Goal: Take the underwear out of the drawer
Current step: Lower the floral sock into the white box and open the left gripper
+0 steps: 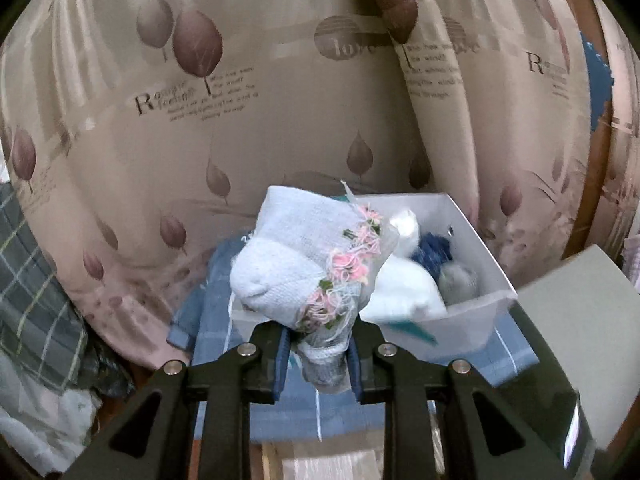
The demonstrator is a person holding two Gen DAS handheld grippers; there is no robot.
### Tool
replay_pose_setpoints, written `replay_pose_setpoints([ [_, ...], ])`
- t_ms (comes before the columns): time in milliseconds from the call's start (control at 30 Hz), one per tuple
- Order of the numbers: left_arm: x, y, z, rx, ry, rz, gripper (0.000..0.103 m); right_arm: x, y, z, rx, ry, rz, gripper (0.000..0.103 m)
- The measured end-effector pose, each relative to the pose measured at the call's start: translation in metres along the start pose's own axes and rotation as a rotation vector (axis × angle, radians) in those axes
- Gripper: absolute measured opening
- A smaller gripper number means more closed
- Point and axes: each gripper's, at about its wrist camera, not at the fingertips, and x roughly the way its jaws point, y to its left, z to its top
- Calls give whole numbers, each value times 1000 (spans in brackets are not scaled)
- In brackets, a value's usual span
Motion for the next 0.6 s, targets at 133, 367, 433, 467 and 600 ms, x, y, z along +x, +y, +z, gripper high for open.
replay_pose_setpoints([
  [133, 28, 8, 29, -15, 22, 5, 24, 1, 1, 0, -2, 4, 5, 42],
  [367, 92, 6, 62, 9, 105, 29, 24, 3, 2, -1, -1, 17, 12, 42],
  [433, 109, 6, 65, 9, 125, 34, 24, 4, 3, -2, -4, 21, 12, 42],
  [467, 117, 6, 66, 7, 136, 33, 25, 5, 3, -1, -5, 23, 13, 42],
  [600, 147, 7, 67, -4, 189, 16, 29, 7, 4, -2, -7, 33, 11, 42],
])
